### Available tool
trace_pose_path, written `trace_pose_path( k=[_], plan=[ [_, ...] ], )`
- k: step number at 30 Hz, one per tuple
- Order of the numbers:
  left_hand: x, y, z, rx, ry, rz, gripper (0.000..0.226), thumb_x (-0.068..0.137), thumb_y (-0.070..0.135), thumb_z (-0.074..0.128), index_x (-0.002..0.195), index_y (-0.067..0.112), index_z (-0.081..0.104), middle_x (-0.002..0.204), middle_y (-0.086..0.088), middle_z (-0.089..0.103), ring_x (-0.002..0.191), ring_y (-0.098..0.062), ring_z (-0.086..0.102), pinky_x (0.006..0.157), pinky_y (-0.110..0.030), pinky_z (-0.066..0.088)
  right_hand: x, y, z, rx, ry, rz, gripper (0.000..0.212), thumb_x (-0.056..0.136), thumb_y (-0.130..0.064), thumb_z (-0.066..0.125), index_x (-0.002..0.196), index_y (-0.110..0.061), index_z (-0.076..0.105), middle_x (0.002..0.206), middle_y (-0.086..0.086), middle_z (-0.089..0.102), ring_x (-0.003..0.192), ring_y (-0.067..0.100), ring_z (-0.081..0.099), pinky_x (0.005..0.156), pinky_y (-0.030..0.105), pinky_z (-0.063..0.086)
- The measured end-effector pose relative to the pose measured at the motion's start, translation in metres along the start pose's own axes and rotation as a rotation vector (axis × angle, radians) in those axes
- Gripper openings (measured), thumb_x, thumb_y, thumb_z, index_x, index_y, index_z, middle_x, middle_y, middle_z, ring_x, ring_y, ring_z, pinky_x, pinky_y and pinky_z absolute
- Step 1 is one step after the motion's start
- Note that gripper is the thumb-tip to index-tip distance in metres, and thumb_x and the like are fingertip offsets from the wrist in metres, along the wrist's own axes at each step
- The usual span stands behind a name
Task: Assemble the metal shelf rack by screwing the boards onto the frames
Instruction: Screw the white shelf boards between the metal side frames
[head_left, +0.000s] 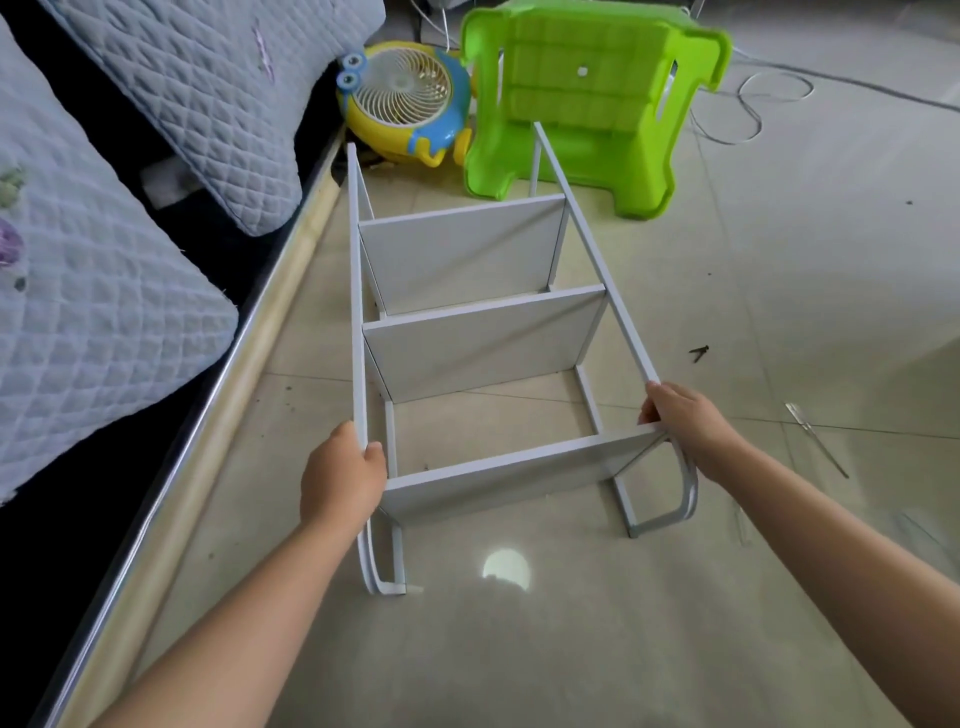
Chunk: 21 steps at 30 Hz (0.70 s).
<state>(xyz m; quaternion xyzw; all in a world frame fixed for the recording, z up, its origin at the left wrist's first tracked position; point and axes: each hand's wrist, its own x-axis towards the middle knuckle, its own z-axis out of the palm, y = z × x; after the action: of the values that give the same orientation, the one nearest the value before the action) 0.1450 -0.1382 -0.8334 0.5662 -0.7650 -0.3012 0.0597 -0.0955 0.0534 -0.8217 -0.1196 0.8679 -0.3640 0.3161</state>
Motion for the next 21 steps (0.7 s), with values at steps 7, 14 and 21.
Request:
trace_pose_path(
  k=[7, 14, 21],
  plan=[
    [0.03, 0.031, 0.002, -0.096, -0.007, -0.131, 0.024, 0.094, 0.012, 0.035, 0.108, -0.004, 0.045, 0.112, -0.025, 0.059, 0.101, -0.04, 0.057, 0.082, -0.04, 0.047, 0.02, -0.028, -0.006, 0.29, -0.119, 0.073, 0.028, 0.1, -0.023, 0.026, 0.093, -0.006, 0.047, 0.062, 0.01, 0.046, 0.052, 0.02, 0.045, 0.054, 0.031, 0.042],
    [0.025, 0.036, 0.008, -0.064, 0.093, -0.07, 0.03, 0.1, 0.016, 0.028, 0.117, -0.005, 0.042, 0.113, -0.027, 0.055, 0.103, -0.041, 0.053, 0.076, -0.037, 0.039, 0.028, -0.022, 0.002, 0.315, -0.141, 0.031, 0.034, 0.101, -0.027, 0.023, 0.072, -0.012, 0.035, 0.048, -0.002, 0.025, 0.03, 0.008, 0.021, 0.033, 0.013, 0.017],
    [0.018, 0.033, 0.009, -0.106, 0.05, -0.033, 0.019, 0.099, 0.014, 0.03, 0.091, 0.001, 0.041, 0.102, -0.031, 0.055, 0.094, -0.044, 0.055, 0.075, -0.042, 0.044, 0.004, -0.024, -0.014, 0.29, -0.046, 0.001, 0.035, 0.101, -0.025, 0.024, 0.07, -0.013, 0.034, 0.049, -0.001, 0.027, 0.029, 0.008, 0.022, 0.032, 0.014, 0.018]
  ],
)
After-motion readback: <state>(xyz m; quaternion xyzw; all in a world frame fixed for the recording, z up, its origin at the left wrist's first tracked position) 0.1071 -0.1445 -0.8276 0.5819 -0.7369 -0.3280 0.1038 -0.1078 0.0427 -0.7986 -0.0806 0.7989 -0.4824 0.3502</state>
